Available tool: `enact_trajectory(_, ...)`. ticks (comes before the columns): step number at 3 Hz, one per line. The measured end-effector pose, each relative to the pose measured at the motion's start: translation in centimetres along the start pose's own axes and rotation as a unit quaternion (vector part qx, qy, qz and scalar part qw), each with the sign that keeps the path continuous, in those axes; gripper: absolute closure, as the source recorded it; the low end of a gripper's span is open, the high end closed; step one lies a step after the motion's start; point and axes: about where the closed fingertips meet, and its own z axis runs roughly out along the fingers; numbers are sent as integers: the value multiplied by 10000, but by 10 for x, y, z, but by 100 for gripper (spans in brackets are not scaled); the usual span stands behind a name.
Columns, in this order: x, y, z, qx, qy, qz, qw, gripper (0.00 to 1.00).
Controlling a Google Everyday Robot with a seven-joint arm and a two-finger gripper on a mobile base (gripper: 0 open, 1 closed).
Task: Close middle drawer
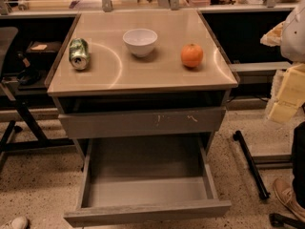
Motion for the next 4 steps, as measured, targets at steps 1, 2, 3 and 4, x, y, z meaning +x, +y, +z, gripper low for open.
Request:
enact_trajectory(1,0,0,0,0,0,0,10000,0)
enact_trajectory(2,0,0,0,0,0,0,10000,12)
enact_trajectory(3,0,0,0,0,0,0,10000,35)
enact_trajectory(4,0,0,0,1,0,0,10000,58)
